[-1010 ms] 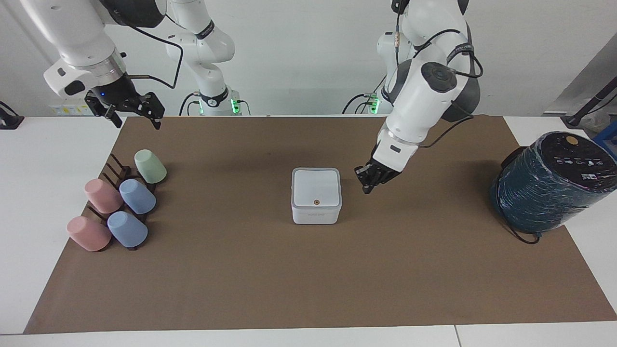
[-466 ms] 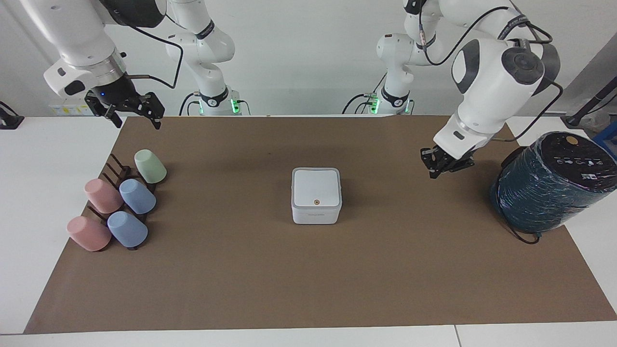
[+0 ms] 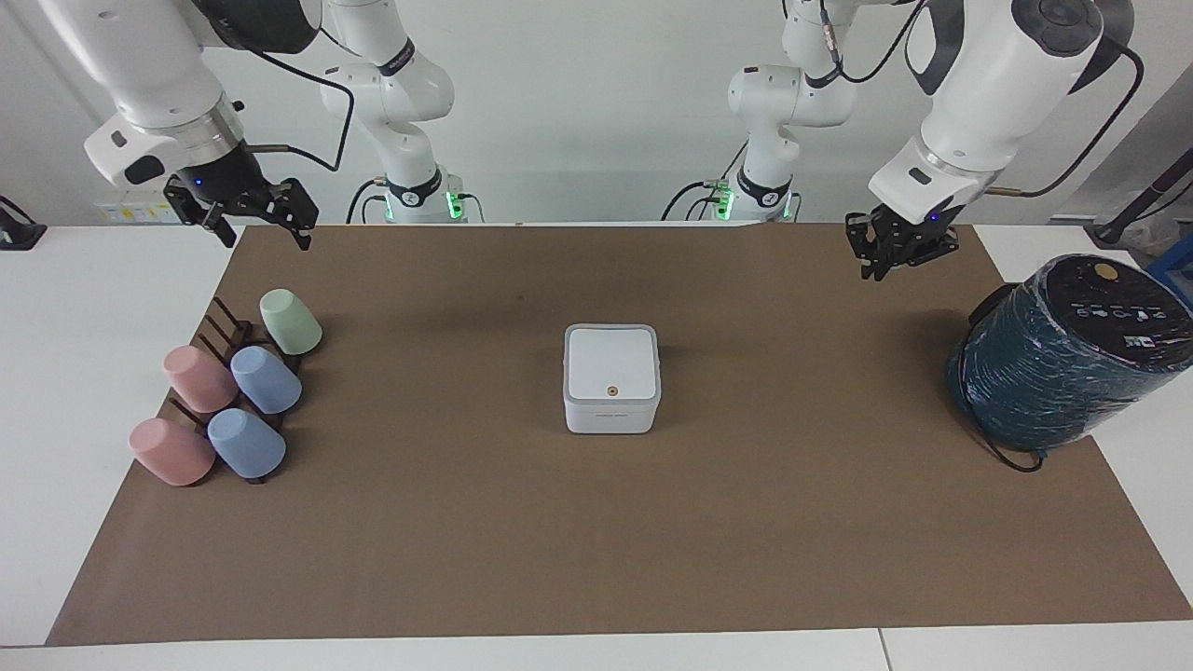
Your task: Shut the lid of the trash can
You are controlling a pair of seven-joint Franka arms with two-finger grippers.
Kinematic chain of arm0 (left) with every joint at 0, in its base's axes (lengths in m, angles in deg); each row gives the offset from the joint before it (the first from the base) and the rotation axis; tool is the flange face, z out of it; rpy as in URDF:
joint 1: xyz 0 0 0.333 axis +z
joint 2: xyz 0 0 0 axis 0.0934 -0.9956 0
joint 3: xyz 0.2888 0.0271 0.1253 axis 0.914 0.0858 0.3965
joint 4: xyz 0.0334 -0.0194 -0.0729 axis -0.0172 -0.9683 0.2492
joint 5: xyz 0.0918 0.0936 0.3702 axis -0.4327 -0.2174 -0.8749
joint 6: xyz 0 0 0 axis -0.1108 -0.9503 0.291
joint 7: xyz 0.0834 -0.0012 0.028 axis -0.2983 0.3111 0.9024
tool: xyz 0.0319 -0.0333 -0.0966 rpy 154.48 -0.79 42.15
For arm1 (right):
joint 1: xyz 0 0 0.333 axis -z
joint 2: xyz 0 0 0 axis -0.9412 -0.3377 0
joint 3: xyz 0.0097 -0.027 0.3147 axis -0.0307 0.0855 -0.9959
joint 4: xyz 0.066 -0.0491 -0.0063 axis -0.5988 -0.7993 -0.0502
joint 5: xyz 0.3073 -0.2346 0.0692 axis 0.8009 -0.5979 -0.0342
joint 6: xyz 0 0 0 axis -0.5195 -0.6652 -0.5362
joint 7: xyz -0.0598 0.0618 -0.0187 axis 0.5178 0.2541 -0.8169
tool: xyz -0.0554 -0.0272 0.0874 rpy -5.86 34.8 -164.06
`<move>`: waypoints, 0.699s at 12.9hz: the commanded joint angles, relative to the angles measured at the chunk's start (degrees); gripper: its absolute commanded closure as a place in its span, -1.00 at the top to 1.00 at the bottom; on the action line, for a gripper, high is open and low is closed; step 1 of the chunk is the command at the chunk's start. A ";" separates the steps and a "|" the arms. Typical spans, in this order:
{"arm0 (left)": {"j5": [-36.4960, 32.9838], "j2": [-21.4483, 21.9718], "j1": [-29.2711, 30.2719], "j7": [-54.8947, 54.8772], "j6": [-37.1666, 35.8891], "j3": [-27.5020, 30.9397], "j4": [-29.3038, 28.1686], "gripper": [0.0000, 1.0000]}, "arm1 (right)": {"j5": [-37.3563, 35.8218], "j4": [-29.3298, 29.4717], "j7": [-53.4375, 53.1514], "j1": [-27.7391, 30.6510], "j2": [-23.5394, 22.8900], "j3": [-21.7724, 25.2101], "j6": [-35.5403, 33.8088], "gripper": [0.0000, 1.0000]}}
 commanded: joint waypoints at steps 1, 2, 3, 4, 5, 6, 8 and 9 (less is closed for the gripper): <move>-1.31 4.56 1.68 -2.38 1.10 -0.67 -6.46 -0.22 | 0.06 -0.50 1.15 0.34 0.83 -0.23 0.13 1.00; -1.23 4.47 1.68 -1.60 1.45 -0.67 -6.37 0.34 | 0.06 -0.50 1.15 0.34 0.83 -0.23 0.04 1.00; -1.23 4.47 1.68 -1.76 2.50 -0.76 -6.37 0.99 | 0.06 -0.50 1.15 0.34 0.83 -0.23 0.13 1.00; -0.88 4.39 1.51 -1.68 4.51 -0.76 -6.37 1.00 | 0.06 -0.50 1.15 0.34 0.83 -0.23 0.13 1.00; -0.70 4.12 1.16 -1.50 6.27 -0.76 -6.29 1.00 | 0.06 -0.50 1.15 0.34 0.83 -0.23 0.13 1.00; -0.70 4.03 1.06 -1.50 7.07 -0.76 -6.29 1.00 | 0.06 -0.50 1.15 0.34 0.83 -0.23 0.13 1.00; -0.61 4.03 1.06 -1.33 7.52 -0.76 -6.29 1.00 | 0.06 -0.50 1.15 0.34 0.83 -0.23 0.13 1.00; -0.61 4.03 1.15 -1.32 7.78 -0.76 -6.29 1.00 | 0.06 -0.50 1.15 0.34 0.83 -0.23 0.13 1.00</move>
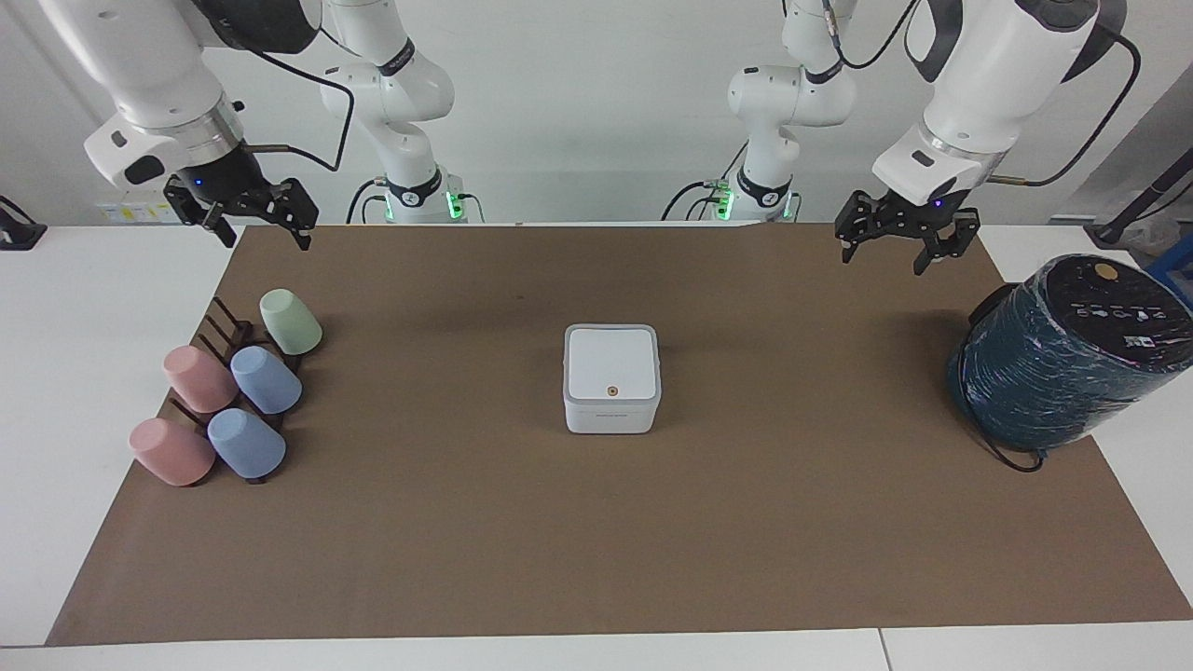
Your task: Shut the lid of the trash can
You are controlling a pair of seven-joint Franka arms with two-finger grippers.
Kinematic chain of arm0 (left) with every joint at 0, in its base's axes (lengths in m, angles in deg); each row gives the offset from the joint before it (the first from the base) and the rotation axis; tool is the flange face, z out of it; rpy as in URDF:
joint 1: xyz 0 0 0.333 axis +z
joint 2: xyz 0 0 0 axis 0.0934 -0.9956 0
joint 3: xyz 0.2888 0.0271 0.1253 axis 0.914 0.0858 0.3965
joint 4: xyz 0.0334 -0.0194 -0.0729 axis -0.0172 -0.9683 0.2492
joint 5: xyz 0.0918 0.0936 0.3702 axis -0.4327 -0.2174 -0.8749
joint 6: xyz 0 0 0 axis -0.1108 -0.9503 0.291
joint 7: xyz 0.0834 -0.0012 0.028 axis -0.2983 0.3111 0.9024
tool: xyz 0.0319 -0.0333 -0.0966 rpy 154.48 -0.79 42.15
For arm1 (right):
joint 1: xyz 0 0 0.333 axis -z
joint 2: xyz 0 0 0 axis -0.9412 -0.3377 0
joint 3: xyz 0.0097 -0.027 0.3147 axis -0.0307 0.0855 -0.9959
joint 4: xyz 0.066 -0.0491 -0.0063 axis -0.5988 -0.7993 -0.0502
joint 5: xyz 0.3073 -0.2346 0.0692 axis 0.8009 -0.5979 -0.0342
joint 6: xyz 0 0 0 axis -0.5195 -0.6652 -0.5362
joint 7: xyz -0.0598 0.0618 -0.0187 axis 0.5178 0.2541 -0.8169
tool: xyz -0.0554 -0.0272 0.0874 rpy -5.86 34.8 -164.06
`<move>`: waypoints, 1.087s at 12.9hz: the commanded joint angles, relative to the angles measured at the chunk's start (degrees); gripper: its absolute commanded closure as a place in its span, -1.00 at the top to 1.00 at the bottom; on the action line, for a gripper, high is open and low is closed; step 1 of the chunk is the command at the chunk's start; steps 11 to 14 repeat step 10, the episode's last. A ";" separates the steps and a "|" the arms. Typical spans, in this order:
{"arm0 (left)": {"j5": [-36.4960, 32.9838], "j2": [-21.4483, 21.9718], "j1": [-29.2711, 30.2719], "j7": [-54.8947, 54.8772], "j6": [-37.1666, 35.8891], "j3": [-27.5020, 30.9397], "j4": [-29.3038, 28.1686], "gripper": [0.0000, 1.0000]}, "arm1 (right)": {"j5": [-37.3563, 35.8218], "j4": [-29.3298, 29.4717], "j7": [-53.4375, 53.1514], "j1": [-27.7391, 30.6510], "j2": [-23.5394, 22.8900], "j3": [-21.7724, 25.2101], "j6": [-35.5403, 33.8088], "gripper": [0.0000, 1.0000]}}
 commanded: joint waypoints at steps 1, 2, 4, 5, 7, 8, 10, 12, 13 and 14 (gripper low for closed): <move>-0.50 1.06 0.05 0.51 2.65 -0.12 -1.90 1.00 | 0.06 -0.50 1.15 0.34 0.83 -0.23 0.13 1.00; -0.50 1.06 -0.04 3.22 3.44 -0.12 -2.07 1.00 | 0.06 -0.50 1.15 0.34 0.83 -0.23 0.13 1.00; -0.50 0.97 -0.13 5.97 4.76 -0.29 -2.07 1.00 | 0.06 -0.50 1.15 0.34 0.83 -0.23 0.13 1.00; -0.50 0.89 -0.13 5.97 4.85 -0.38 -2.07 1.00 | 0.06 -0.50 1.15 0.34 0.83 -0.23 0.13 1.00; -0.50 0.89 -0.13 5.36 4.85 -0.38 -2.07 1.00 | 0.06 -0.50 1.15 0.34 0.83 -0.23 0.13 1.00; -0.50 0.97 -0.04 5.70 4.85 -0.38 -2.07 1.00 | 0.06 -0.50 1.15 0.34 0.83 -0.23 0.13 1.00; -0.50 0.89 -0.04 5.71 5.55 -0.38 -2.16 1.00 | 0.06 -0.50 1.15 0.34 0.83 -0.23 0.13 1.00; -0.50 0.89 -0.04 5.71 5.55 -0.38 -2.16 1.00 | 0.06 -0.50 1.15 0.34 0.83 -0.23 0.13 1.00; -0.50 0.89 -0.04 5.71 5.55 -0.38 -2.16 1.00 | 0.06 -0.50 1.15 0.34 0.83 -0.23 0.13 1.00; -0.50 0.89 -0.04 5.71 5.55 -0.38 -2.16 1.00 | 0.06 -0.50 1.15 0.34 0.83 -0.23 0.13 1.00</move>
